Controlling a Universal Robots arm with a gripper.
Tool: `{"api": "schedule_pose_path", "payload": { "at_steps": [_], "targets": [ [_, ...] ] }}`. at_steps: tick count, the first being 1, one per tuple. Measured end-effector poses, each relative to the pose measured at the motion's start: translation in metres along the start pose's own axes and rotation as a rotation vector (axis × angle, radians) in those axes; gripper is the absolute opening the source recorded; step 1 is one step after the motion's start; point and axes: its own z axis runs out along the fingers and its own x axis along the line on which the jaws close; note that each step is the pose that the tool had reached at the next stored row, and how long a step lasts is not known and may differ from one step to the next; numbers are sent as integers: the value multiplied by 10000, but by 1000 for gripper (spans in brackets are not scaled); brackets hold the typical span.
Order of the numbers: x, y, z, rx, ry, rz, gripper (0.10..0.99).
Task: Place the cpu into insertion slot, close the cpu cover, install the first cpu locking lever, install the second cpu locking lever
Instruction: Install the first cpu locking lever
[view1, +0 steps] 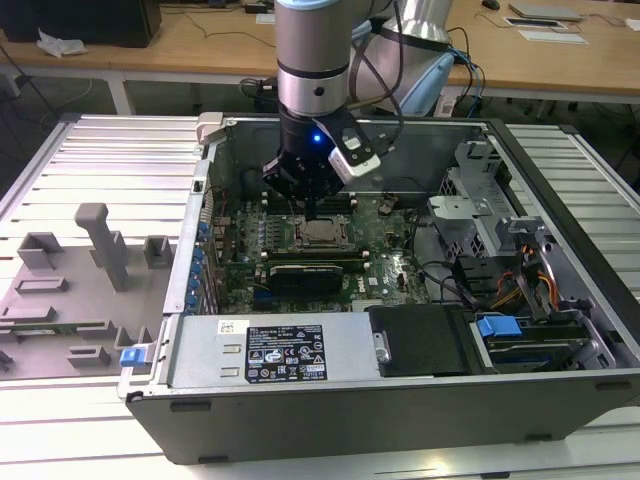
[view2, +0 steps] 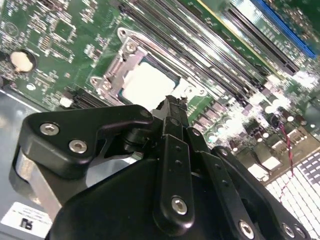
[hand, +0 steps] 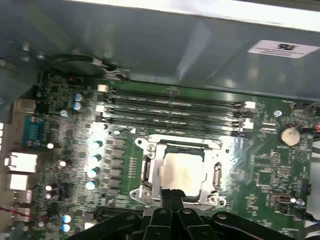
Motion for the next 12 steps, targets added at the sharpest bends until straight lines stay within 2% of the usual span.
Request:
{"api": "schedule_pose_path", "payload": {
  "at_steps": [1, 5, 9, 12],
  "targets": [
    [81, 9, -3, 0, -3, 15, 106],
    [186, 20, -6, 1, -9, 32, 106],
    [334, 36, -12, 3, -17, 52, 106],
    [403, 43, -14, 4, -20, 63, 106]
  ]
}}
